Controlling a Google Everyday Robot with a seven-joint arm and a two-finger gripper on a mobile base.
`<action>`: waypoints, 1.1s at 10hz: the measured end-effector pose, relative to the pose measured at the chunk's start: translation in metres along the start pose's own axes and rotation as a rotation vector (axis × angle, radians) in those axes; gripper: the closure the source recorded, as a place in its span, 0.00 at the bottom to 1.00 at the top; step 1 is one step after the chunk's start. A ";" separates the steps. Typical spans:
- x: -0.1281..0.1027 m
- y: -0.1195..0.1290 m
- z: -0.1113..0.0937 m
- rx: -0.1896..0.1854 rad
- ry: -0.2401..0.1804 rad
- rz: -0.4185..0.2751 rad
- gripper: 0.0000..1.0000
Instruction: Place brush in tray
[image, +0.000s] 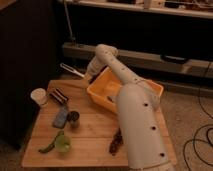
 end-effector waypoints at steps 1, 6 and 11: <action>0.001 -0.010 -0.010 -0.008 -0.074 0.011 1.00; 0.027 -0.025 -0.052 0.005 -0.211 0.044 1.00; -0.007 -0.023 -0.070 0.043 -0.265 -0.069 1.00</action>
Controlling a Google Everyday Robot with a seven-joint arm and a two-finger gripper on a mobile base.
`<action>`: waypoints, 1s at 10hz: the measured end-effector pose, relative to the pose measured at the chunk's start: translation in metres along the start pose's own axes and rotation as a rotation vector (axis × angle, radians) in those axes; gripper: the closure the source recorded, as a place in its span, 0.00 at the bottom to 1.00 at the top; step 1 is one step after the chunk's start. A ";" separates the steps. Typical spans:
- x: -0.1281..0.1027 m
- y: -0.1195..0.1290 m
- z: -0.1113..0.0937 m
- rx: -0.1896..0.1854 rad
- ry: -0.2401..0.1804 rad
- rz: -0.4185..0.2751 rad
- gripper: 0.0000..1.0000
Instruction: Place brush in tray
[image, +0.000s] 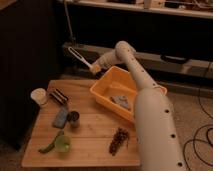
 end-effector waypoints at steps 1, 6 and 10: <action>-0.004 0.000 0.000 0.002 -0.010 -0.008 1.00; 0.007 -0.003 -0.024 0.031 0.016 -0.006 1.00; 0.040 0.007 -0.048 0.033 0.091 0.031 1.00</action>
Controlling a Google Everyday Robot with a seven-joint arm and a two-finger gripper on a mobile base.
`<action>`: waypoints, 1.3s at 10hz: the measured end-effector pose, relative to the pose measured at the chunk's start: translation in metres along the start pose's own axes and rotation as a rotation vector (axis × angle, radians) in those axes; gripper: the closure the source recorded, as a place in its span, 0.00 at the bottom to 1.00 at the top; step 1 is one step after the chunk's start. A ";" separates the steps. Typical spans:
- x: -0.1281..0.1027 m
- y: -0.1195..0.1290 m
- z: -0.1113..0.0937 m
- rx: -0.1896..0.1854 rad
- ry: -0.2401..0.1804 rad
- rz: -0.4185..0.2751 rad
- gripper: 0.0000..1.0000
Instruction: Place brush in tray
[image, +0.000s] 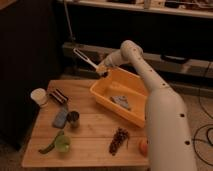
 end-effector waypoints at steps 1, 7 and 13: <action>0.015 0.006 -0.003 -0.005 0.014 0.019 1.00; 0.127 0.046 -0.057 0.010 0.162 0.149 1.00; 0.222 0.097 -0.053 -0.023 0.349 0.312 1.00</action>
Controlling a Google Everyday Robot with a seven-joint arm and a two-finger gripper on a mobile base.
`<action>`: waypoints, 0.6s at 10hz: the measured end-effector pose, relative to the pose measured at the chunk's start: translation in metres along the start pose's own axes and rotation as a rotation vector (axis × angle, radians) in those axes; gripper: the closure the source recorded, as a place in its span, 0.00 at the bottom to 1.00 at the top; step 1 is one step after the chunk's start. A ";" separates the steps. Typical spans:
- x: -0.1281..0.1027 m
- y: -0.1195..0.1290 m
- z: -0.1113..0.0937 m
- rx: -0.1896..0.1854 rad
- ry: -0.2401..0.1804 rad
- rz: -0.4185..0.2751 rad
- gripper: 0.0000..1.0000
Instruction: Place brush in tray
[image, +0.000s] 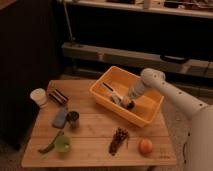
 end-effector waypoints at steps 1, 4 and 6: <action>0.005 0.000 0.001 0.003 0.024 0.015 1.00; 0.010 -0.003 -0.002 0.037 0.101 0.037 0.82; 0.002 -0.004 0.010 0.044 0.173 0.038 0.46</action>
